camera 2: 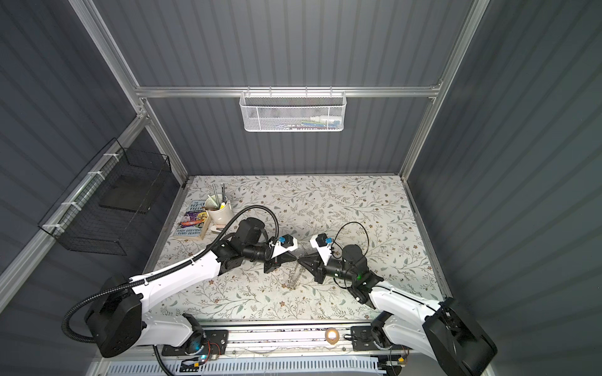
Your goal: Put the keys on the keyring
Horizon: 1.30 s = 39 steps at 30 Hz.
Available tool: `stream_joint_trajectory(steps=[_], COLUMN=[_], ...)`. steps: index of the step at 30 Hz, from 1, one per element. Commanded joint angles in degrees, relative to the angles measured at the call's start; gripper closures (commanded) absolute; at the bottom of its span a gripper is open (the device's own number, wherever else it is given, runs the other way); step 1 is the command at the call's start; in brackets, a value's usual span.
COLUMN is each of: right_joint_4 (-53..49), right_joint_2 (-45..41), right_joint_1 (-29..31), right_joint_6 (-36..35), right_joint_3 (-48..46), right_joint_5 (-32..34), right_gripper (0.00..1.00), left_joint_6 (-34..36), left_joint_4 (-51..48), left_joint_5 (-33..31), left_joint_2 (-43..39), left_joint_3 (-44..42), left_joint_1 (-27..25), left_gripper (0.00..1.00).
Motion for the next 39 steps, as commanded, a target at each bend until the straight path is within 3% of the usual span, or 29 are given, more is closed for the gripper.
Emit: stream_joint_trajectory(steps=[1,12,17,19,26,32,39], right_joint_4=[-1.08,-0.6,2.14,4.52,13.19,20.88,24.76], right_joint_2=[0.72,0.59,-0.36,-0.58,0.59,4.65,7.33], right_joint_1=[-0.21,-0.2,-0.37,-0.42,-0.61,-0.77,-0.9], right_joint_6=[0.19,0.99,1.58,1.86,3.16,5.93,7.75], right_joint_3=[1.76,1.64,0.24,-0.72,-3.23,-3.95,-3.84], right_joint_5=[0.86,1.8,2.18,1.8,-0.85,-4.73,-7.09], right_gripper=[1.0,1.0,1.0,1.0,1.0,1.0,1.0], left_joint_6=[0.11,-5.14,-14.21,-20.09,-29.89,-31.28,-33.95], left_joint_4=[0.45,5.68,14.75,22.78,41.81,47.1,54.66], left_joint_5=[2.36,-0.14,-0.52,1.66,6.71,11.79,14.82], left_joint_2=[-0.05,-2.15,-6.73,-8.98,-11.53,-6.25,-0.83], left_joint_3=[1.77,-1.41,-7.74,-12.32,-23.74,-23.95,-23.15], left_joint_1=[-0.36,0.12,4.28,5.95,6.39,6.39,6.39], left_gripper=[1.0,1.0,0.85,0.73,0.54,0.53,0.6])
